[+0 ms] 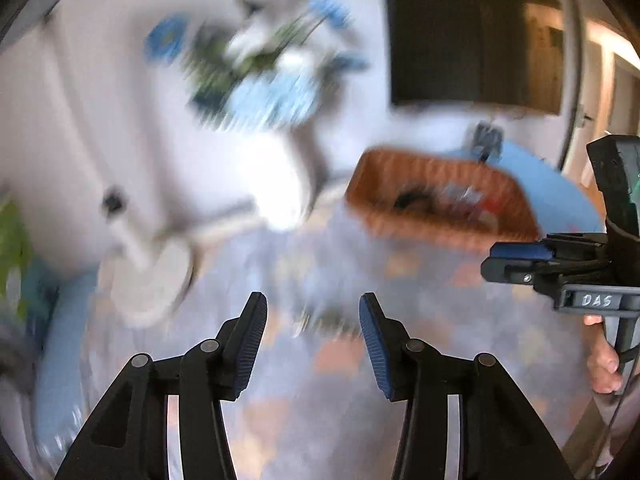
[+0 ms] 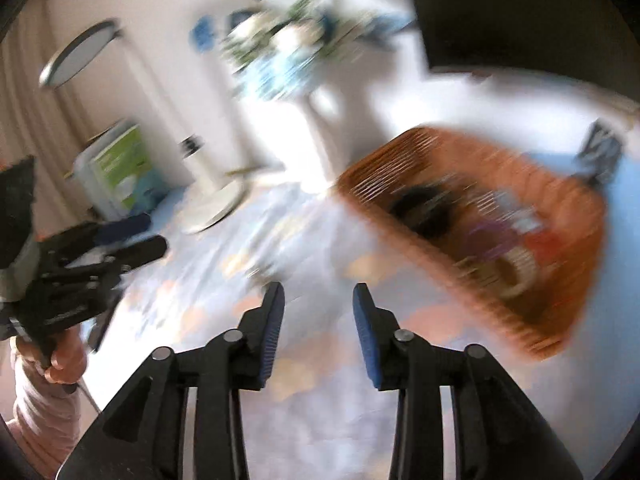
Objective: Organize jewelry
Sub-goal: 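Move both open tools back over the last jewelry on the cloth, then grasp the silver hair clip with the right tool while the left tool grasps a small silver earring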
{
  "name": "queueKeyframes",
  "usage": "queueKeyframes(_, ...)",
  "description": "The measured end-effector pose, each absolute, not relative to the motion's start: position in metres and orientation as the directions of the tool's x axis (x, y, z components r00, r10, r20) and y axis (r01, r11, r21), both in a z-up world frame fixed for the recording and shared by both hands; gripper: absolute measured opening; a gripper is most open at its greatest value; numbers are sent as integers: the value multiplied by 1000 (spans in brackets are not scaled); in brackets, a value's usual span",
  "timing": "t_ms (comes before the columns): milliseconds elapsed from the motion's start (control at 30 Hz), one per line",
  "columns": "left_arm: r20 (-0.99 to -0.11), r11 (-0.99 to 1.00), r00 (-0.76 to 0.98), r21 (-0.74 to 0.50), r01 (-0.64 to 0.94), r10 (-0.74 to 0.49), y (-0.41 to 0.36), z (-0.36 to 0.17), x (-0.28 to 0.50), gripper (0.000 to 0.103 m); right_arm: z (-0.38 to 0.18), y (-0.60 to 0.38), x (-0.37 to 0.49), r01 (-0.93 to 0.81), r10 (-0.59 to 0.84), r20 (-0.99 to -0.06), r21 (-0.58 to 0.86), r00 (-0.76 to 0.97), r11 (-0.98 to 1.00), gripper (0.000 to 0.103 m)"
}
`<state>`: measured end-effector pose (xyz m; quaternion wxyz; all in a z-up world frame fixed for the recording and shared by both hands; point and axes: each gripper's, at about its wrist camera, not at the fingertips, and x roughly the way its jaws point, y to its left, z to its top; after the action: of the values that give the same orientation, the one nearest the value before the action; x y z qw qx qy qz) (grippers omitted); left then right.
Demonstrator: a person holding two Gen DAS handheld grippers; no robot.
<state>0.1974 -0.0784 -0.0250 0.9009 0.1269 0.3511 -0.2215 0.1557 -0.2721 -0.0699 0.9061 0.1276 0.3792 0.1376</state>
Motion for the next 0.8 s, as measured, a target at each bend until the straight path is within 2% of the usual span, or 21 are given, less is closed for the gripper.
queueKeyframes(133, -734, 911, 624, 17, 413, -269, -38, -77, 194, 50, -110, -250, 157, -152, 295, -689, 262, 662, 953, 40)
queueKeyframes(233, -746, 929, 616, -10, 371, -254, -21, -101, 194, 50, -120, -242, 160, -152, 268, -704, 225, 658, 963, 40)
queueKeyframes(500, -764, 947, 583, -111, 301, -275, -2, -132, 200, 50, -132, -236, 171, -153, 254, -754, 202, 606, 967, 40)
queueKeyframes(633, -768, 931, 542, -201, 304, -343, 8, -136, 205, 50, -130, -235, 171, -187, 293, -745, 226, 600, 956, 40)
queueKeyframes(700, -768, 936, 549, -190, 297, -330, 8, -137, 206, 49, -131, -237, 172, -181, 292, -747, 230, 597, 956, 40)
queueKeyframes(800, -782, 951, 579, -58, 302, -232, -9, -137, 201, 50, -132, -237, 173, -178, 289, -754, 229, 590, 957, 40)
